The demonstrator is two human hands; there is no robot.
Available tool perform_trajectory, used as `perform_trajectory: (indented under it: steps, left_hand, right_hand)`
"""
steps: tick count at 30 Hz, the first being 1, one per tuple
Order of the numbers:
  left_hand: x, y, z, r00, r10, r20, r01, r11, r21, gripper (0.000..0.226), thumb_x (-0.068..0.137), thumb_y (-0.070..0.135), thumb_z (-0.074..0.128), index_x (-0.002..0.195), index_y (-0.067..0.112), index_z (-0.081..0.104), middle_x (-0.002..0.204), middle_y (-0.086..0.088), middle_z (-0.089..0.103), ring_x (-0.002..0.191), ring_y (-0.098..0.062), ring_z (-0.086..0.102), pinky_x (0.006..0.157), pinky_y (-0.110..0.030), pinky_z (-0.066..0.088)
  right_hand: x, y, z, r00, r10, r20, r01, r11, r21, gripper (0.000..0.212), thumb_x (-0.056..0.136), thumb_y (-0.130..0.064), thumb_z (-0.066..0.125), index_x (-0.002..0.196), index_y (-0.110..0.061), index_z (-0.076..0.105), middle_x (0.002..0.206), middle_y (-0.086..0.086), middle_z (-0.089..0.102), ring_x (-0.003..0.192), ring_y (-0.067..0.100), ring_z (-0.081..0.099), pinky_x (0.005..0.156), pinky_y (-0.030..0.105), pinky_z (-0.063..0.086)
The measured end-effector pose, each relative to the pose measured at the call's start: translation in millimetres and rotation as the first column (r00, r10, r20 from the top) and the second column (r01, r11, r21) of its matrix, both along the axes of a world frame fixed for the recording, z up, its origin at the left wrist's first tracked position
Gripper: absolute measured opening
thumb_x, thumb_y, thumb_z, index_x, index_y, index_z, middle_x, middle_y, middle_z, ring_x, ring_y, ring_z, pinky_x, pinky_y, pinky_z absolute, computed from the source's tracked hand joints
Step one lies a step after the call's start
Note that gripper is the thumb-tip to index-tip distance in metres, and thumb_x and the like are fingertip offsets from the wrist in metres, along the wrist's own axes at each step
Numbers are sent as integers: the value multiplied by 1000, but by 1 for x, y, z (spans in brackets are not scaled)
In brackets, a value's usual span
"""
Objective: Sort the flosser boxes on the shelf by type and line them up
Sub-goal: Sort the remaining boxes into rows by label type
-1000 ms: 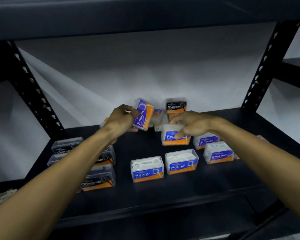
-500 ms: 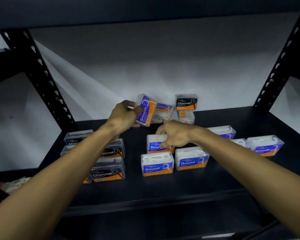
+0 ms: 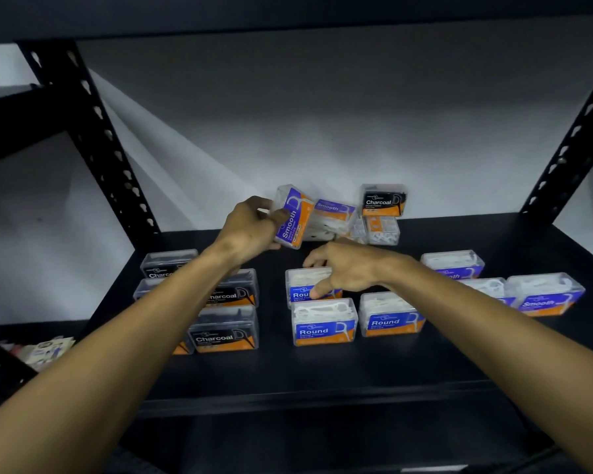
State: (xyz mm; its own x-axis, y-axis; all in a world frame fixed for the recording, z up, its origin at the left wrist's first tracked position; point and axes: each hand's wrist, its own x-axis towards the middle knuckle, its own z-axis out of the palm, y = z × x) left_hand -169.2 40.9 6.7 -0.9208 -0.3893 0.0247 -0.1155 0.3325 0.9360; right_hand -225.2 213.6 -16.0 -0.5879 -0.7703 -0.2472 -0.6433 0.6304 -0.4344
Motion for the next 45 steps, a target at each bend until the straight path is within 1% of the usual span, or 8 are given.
perform_trajectory:
  steps: [4, 9, 11, 15, 21, 27, 34, 45]
  left_hand:
    - [-5, 5, 4, 999, -31, 12, 31, 999, -43, 33, 93, 35, 63, 119, 18, 52, 102, -4, 69, 79, -16, 73, 72, -37, 61]
    - [-23, 29, 11, 993, -119, -21, 117, 991, -60, 37, 93, 33, 63, 124, 16, 52, 104, -2, 66, 83, -10, 69, 69, -29, 61]
    - [-33, 48, 11, 985, -169, -22, 166, 982, -91, 34, 93, 31, 64, 121, 17, 52, 99, 3, 66, 81, -7, 68, 65, -24, 59]
    - [-60, 96, 9, 955, -295, 10, 292, 940, -176, 32, 89, 30, 67, 118, 24, 57, 109, 0, 68, 92, -14, 69, 87, -39, 57]
    - [-96, 186, 23, 861, -509, 17, 476, 793, -380, 44, 90, 38, 66, 127, 19, 56, 116, 0, 67, 97, -16, 66, 88, -36, 55]
    - [-127, 247, 16, 767, -618, 171, 605, 610, -512, 44, 93, 42, 59, 129, 17, 56, 120, -1, 64, 90, -10, 60, 66, -20, 41]
    - [-137, 277, -10, 708, -612, 353, 685, 474, -553, 51, 98, 42, 51, 140, 15, 48, 126, -9, 62, 106, -22, 61, 88, -32, 46]
    - [-140, 291, -29, 663, -637, 394, 718, 392, -576, 39, 95, 36, 58, 129, 17, 57, 117, -5, 65, 96, -18, 65, 85, -35, 54]
  right_hand:
    - [-1, 14, 13, 999, -42, -34, 41, 998, -37, 69, 80, -45, 69, 140, -25, 41, 132, -2, 54, 115, 14, 53, 98, 33, 45]
    - [2, 76, 33, 962, -247, -119, 200, 929, -312, 39, 86, -41, 63, 123, -29, 59, 125, -6, 59, 111, 8, 54, 98, 35, 46]
    - [-4, 115, 32, 887, -407, -220, 292, 862, -415, 29, 88, -39, 61, 115, -31, 64, 123, -5, 59, 113, 12, 54, 97, 38, 46]
    - [-12, 192, 15, 660, -687, -304, 533, 713, -456, 33, 89, -32, 55, 121, -26, 60, 132, 5, 52, 128, 23, 42, 105, 40, 38]
    - [1, 255, -17, 488, -867, -105, 785, 488, -381, 52, 96, -30, 47, 143, -13, 35, 150, 12, 25, 138, 28, 23, 113, 39, 24]
    - [5, 265, -35, 486, -872, 53, 835, 446, -323, 57, 98, -29, 42, 148, -11, 22, 154, 11, 21, 141, 28, 23, 114, 37, 23]
    - [4, 268, -40, 495, -865, 78, 831, 446, -332, 56, 98, -33, 42, 147, -10, 27, 151, 12, 28, 136, 27, 35, 108, 32, 30]
    - [2, 272, -42, 473, -865, 167, 848, 396, -352, 64, 95, -38, 48, 148, -12, 23, 150, 11, 34, 131, 27, 43, 107, 38, 38]
